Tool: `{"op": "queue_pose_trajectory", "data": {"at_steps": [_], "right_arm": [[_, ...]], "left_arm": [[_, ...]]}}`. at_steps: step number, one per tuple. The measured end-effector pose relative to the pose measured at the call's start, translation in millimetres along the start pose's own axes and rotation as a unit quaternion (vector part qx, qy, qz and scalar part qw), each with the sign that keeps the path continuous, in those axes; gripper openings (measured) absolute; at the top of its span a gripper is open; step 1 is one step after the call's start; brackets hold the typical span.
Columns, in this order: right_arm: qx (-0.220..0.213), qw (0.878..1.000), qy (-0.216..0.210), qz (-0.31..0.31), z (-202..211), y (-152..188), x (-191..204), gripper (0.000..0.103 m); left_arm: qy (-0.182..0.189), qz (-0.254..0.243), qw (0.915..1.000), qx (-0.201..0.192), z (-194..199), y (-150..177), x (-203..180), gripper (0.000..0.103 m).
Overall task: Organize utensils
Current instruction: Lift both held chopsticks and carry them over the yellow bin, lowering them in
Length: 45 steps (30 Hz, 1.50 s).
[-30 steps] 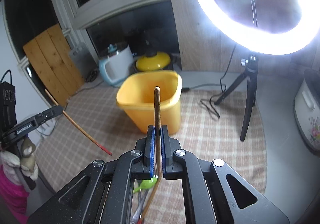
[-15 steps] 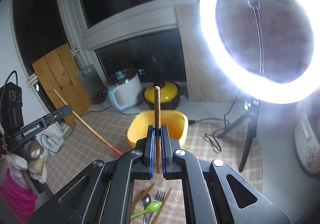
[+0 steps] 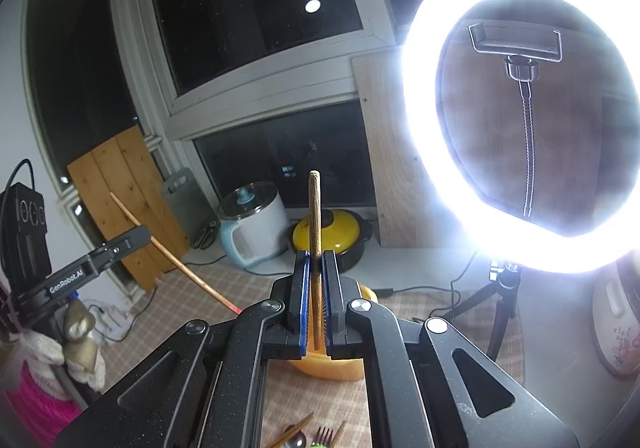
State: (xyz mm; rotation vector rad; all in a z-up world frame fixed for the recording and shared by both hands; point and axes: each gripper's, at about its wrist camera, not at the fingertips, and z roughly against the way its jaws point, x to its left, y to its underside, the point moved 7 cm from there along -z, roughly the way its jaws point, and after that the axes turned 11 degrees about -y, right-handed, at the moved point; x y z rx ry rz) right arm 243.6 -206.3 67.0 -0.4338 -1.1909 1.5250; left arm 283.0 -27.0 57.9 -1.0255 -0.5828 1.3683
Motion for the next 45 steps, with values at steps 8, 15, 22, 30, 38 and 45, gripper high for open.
{"op": "queue_pose_trajectory", "data": {"at_steps": [8,15,22,30,38,45], "right_arm": [[0.019,1.000,0.012,-0.012,-31,10,-12,0.004],[0.050,0.998,0.013,-0.036,-60,28,-28,0.004],[0.083,0.995,0.015,-0.049,-86,44,-38,0.004],[0.109,0.991,0.011,-0.081,-102,59,-51,0.004],[0.112,0.990,0.008,-0.082,-102,62,-54,0.004],[0.101,0.991,0.018,-0.080,-96,58,-55,0.056]], "left_arm": [[-0.010,0.021,0.9991,0.035,-41,16,6,0.003],[-0.011,0.032,0.9964,0.078,-77,37,11,0.003],[-0.014,0.026,0.9944,0.101,-98,53,5,0.003],[-0.014,0.023,0.9923,0.121,-112,63,-1,0.003],[-0.013,0.014,0.9924,0.121,-112,64,-3,0.003],[-0.029,0.000,0.9949,0.097,-99,59,-4,0.047]]}}
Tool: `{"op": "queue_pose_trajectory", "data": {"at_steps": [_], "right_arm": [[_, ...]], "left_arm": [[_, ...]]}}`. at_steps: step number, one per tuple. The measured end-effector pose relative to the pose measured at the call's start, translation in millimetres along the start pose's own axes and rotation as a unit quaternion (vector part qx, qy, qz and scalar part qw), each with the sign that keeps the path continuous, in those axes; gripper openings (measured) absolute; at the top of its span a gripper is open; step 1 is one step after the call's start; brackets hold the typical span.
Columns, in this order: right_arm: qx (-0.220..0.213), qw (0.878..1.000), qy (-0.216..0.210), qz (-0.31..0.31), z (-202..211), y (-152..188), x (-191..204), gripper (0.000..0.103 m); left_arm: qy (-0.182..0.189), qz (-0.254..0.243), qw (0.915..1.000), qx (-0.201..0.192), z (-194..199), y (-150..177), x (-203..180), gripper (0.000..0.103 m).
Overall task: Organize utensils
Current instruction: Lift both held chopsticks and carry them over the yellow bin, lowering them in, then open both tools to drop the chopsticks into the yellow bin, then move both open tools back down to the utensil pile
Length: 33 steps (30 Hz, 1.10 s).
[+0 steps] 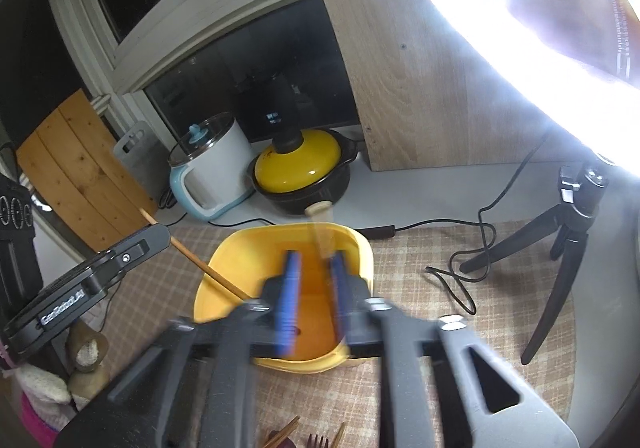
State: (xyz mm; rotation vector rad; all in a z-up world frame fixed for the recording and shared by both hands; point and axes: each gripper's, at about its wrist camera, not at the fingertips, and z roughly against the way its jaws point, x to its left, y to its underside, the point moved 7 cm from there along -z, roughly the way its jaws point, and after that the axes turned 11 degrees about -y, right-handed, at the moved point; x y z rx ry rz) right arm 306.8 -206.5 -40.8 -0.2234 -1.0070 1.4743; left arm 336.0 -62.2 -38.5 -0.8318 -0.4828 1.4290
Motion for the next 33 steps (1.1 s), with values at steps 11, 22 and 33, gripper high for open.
{"op": "queue_pose_trajectory", "data": {"at_steps": [11,22,33], "right_arm": [[-0.022,1.000,0.006,0.015,26,5,4,0.061],[-0.031,0.999,0.022,0.028,56,25,4,0.061],[-0.021,0.999,-0.017,0.026,71,64,0,0.079]], "left_arm": [[-0.009,0.000,0.9997,-0.020,25,-1,9,0.047],[-0.004,0.004,1.0000,0.000,36,24,15,0.047],[0.010,-0.005,0.9989,0.046,47,69,29,0.047]]}}
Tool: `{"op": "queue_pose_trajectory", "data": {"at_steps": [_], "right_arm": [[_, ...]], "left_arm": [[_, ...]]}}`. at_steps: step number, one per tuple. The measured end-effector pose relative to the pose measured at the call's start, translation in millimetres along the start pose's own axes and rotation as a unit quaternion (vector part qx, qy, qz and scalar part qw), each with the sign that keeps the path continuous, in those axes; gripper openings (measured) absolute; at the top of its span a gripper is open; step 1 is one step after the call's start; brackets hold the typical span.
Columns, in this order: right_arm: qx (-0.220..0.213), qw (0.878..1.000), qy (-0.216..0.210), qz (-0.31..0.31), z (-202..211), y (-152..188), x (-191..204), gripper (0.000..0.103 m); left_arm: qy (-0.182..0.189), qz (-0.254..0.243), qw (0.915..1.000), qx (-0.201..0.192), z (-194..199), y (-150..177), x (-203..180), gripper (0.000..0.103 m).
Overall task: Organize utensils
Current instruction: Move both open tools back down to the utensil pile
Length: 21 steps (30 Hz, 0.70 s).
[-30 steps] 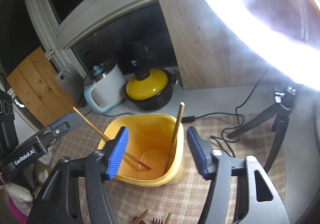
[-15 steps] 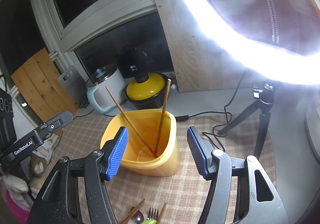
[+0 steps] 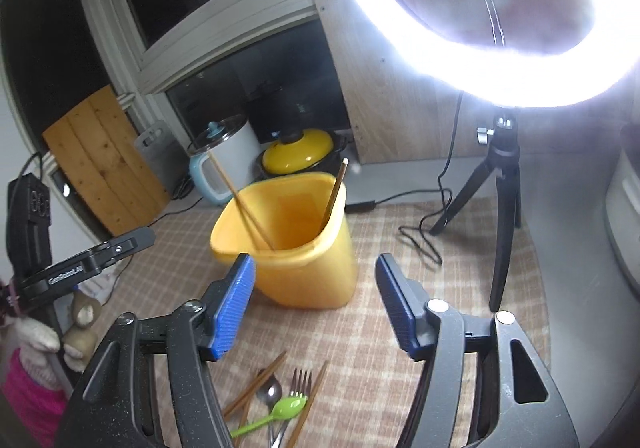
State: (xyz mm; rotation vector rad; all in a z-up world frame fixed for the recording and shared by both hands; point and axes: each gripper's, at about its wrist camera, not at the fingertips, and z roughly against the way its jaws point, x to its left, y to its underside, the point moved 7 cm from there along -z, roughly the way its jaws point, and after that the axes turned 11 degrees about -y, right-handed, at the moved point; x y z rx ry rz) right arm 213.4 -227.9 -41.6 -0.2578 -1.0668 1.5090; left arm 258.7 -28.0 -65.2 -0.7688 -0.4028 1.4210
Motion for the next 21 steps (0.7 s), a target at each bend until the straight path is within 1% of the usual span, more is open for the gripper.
{"op": "queue_pose_trajectory", "data": {"at_steps": [1,2,4,8,10,13,16,17,18,19,20,21], "right_arm": [[0.000,1.000,0.003,0.002,2,5,0,0.081],[0.001,1.000,0.005,0.004,2,9,0,0.081],[0.012,1.000,0.002,0.006,0,19,2,0.081],[0.038,0.999,-0.001,-0.002,-5,41,2,0.081],[0.054,0.998,-0.013,-0.023,-10,53,-1,0.081],[0.076,0.995,-0.045,-0.057,-20,71,-2,0.081],[0.098,0.990,-0.066,-0.074,-31,87,1,0.081],[0.106,0.988,-0.076,-0.083,-36,92,3,0.078],[0.115,0.985,-0.085,-0.093,-41,97,4,0.072],[0.122,0.983,-0.092,-0.100,-45,101,6,0.068],[0.132,0.980,-0.098,-0.109,-51,106,7,0.059],[0.139,0.978,-0.102,-0.114,-55,109,7,0.050]], "left_arm": [[0.004,0.000,1.0000,0.005,0,5,2,0.047],[0.006,-0.002,0.9999,0.012,0,12,4,0.047],[0.005,-0.006,0.9998,0.020,-2,22,7,0.047],[0.008,-0.011,0.9987,0.049,-10,47,13,0.047],[0.012,-0.010,0.9978,0.064,-15,58,15,0.047],[0.019,-0.005,0.9959,0.088,-22,74,18,0.047],[0.038,0.003,0.9923,0.118,-29,91,19,0.047],[0.042,0.003,0.9914,0.124,-30,96,19,0.047],[0.044,0.001,0.9906,0.129,-31,100,18,0.047],[0.049,-0.003,0.9896,0.136,-32,104,16,0.042],[0.053,-0.007,0.9885,0.142,-34,108,14,0.037],[0.059,-0.010,0.9870,0.149,-35,112,11,0.037]]}}
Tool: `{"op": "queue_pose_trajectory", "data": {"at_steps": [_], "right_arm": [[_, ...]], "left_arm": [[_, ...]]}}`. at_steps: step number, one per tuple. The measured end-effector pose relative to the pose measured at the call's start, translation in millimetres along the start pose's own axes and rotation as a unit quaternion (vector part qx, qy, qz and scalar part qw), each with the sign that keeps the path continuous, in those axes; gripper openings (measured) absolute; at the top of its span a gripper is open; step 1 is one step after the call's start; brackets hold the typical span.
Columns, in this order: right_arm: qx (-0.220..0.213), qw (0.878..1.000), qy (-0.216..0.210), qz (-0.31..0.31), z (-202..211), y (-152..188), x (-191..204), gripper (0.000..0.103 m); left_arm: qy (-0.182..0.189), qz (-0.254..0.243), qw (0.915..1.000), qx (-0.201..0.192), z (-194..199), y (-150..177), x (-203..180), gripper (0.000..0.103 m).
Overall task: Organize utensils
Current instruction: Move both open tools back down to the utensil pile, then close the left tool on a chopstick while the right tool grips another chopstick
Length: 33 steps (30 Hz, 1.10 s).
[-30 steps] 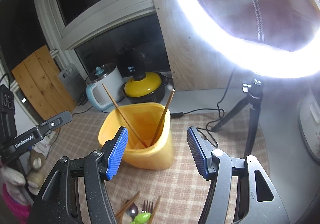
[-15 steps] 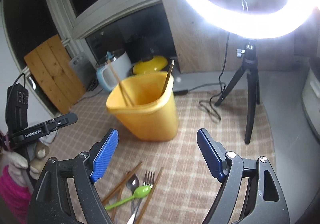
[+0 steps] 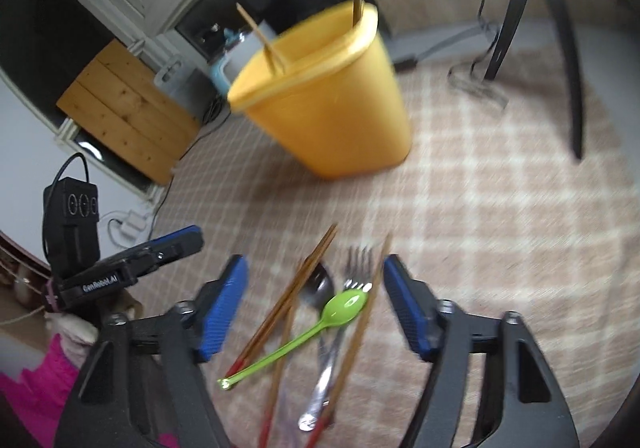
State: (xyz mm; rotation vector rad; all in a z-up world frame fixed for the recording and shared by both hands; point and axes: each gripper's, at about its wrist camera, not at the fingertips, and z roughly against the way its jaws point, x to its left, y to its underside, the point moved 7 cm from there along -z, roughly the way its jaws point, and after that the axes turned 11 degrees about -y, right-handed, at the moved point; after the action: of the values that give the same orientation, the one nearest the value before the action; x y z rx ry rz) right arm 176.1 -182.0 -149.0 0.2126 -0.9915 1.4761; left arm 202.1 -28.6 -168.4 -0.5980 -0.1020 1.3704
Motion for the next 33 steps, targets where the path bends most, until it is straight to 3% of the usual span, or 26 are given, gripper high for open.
{"op": "queue_pose_trajectory", "data": {"at_steps": [3,6,16,33], "right_arm": [[0.029,0.999,-0.003,-0.021,-20,9,-6,0.033],[0.045,0.998,-0.013,-0.046,-33,18,-9,0.025],[0.055,0.994,-0.030,-0.087,-50,28,-11,0.016],[0.058,0.991,-0.035,-0.116,-69,27,-4,0.013]], "left_arm": [[0.007,-0.016,0.9995,0.025,-8,9,-9,0.028],[0.011,-0.036,0.9984,0.041,-13,17,-18,0.027],[0.005,-0.088,0.9929,0.079,-34,39,-41,0.014],[0.006,-0.090,0.9904,0.104,-54,42,-41,0.014]]}}
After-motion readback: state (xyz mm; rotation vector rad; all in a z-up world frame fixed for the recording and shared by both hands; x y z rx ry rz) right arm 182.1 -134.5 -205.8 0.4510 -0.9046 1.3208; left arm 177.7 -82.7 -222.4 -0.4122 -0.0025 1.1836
